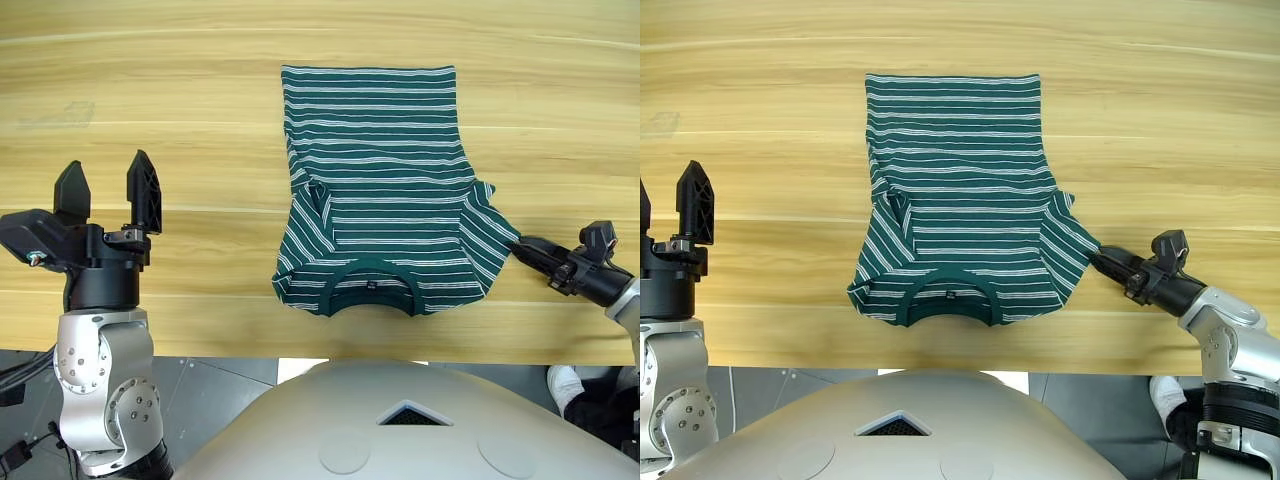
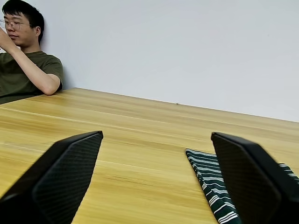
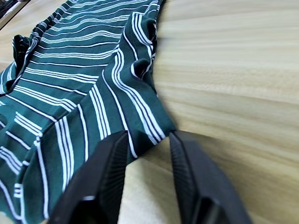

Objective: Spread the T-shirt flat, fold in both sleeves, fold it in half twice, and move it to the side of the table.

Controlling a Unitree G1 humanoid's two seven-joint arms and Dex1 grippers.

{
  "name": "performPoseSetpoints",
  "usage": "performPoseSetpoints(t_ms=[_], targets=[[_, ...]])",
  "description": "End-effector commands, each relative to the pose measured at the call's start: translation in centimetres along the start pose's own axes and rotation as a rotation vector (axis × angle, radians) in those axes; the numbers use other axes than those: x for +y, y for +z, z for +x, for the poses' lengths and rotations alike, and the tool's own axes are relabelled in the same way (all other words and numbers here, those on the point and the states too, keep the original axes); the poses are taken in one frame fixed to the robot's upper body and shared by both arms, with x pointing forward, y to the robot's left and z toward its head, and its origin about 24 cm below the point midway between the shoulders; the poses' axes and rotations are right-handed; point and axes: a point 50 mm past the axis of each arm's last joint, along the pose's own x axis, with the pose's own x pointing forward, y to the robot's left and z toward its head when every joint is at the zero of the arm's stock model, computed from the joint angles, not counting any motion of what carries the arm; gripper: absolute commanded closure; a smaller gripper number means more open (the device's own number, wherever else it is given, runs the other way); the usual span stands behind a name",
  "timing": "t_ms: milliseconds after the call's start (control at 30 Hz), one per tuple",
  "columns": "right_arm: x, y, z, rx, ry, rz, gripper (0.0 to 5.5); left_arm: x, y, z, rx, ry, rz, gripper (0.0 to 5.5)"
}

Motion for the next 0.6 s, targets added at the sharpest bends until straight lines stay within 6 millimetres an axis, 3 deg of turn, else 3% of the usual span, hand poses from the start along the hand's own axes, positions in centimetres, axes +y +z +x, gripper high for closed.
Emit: performPoseSetpoints(t_ms=[33,200,500,600], targets=[[-0.3,-1.1,0.5,0.038,-0.034,0.015,4.66,-0.1,-0.8,0.0,0.031,-0.004,-0.004,1.18],[-0.6,-0.6,1.2,0.022,-0.045,-0.008,5.49,-0.4,-1.8,0.0,0.055,-0.023,-0.008,1.18],[-0.7,-0.3,1.7,0.007,-0.016,-0.048,5.49,-0.4,-2.8,0.2,0.074,-0.033,-0.006,1.18],[0.0,1.0,1.8,-0.053,0.057,-0.052,5.49,-0.4,-3.0,0.2,0.077,-0.038,-0.003,1.18]])
